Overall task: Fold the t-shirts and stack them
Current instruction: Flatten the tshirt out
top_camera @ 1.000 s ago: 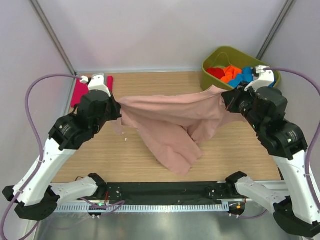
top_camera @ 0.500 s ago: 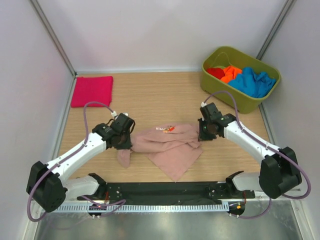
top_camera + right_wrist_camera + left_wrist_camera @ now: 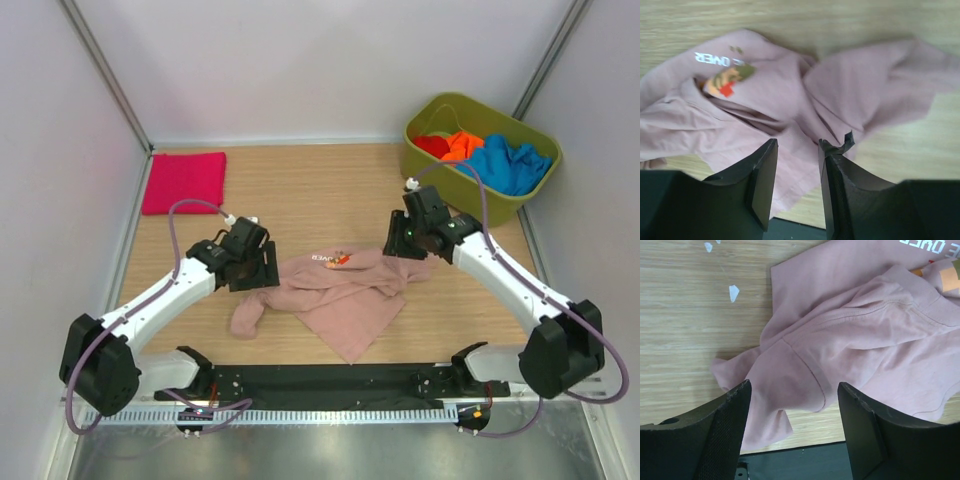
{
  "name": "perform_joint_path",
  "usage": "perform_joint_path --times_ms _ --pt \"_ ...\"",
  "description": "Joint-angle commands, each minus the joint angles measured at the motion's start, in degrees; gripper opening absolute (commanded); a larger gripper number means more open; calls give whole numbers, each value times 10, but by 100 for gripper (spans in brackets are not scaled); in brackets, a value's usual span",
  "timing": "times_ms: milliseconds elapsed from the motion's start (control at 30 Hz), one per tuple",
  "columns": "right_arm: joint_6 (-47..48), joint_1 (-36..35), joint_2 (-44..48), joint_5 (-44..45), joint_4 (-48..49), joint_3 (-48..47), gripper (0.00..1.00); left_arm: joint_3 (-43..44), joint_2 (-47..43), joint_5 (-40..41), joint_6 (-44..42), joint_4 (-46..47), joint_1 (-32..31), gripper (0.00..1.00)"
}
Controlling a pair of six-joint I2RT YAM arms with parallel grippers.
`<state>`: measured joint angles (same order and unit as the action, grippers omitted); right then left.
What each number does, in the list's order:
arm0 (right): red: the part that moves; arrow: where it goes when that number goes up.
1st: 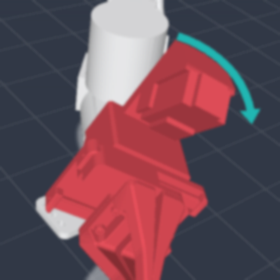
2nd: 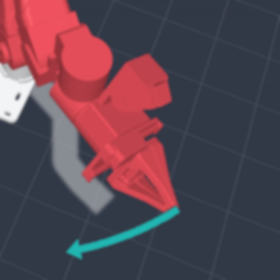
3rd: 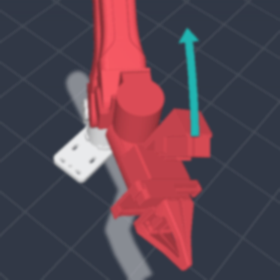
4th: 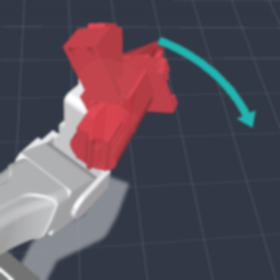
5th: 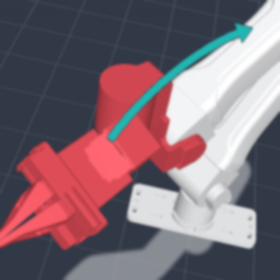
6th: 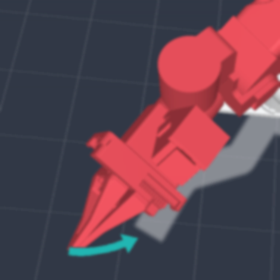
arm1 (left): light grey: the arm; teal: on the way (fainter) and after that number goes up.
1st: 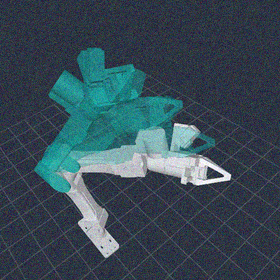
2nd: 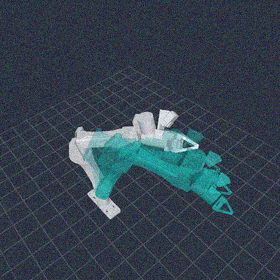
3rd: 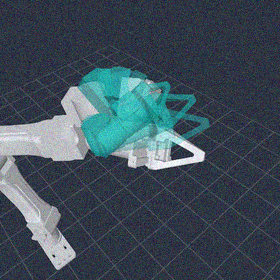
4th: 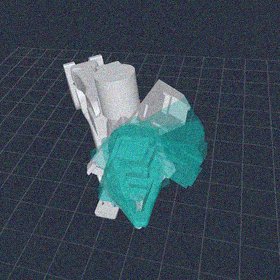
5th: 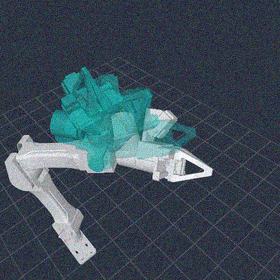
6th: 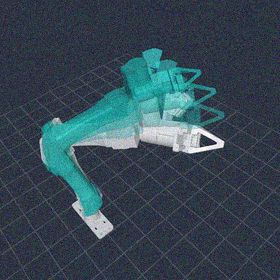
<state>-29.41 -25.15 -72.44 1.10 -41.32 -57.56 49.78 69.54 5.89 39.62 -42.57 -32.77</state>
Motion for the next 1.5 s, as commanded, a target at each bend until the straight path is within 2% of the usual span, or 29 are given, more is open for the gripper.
perform_joint_path --times_ms 0,67,167,300,367,433,500,600,733,933,1133,1233,1267,1333,1367,1467 --pt "43 -24 -54 -66 95 -47 46 0 -5 -31 -15 36 4 71" --pt "70 -47 -83 -69 99 -71 47 -9 -10 -33 -15 38 9 72" --pt "61 -61 -154 -34 59 -127 46 -34 -17 -76 -21 59 24 73" --pt "36 -62 -179 9 49 -126 46 -57 -3 -135 -18 104 28 72" --pt "50 -68 -185 -61 82 -125 48 -64 3 -176 3 121 28 68" --pt "92 -89 -186 -127 119 -121 49 -79 4 -224 25 153 28 60" --pt "108 -100 -197 -149 173 -120 51 -93 -6 -236 58 172 28 56" --pt "117 -115 -246 -202 201 -149 52 -111 -44 -222 75 156 28 56" --pt "156 -157 -312 -226 213 -194 53 -115 -104 -184 78 113 28 57" --pt "208 -184 -393 -199 194 -245 54 -102 -141 -110 78 54 29 59" --pt "211 -186 -394 -150 178 -228 52 -89 -137 -62 73 21 29 65" --pt "205 -187 -376 -132 182 -212 44 -90 -138 -21 77 11 28 66" --pt "204 -186 -366 -125 181 -207 32 -91 -139 -15 80 11 29 66" --pt "199 -187 -353 -95 184 -199 17 -98 -141 3 86 11 29 66" --pt "197 -187 -338 -80 182 -193 1 -100 -141 21 92 11 29 67" --pt "192 -184 -313 -56 186 -174 1 -110 -141 29 103 16 31 67"
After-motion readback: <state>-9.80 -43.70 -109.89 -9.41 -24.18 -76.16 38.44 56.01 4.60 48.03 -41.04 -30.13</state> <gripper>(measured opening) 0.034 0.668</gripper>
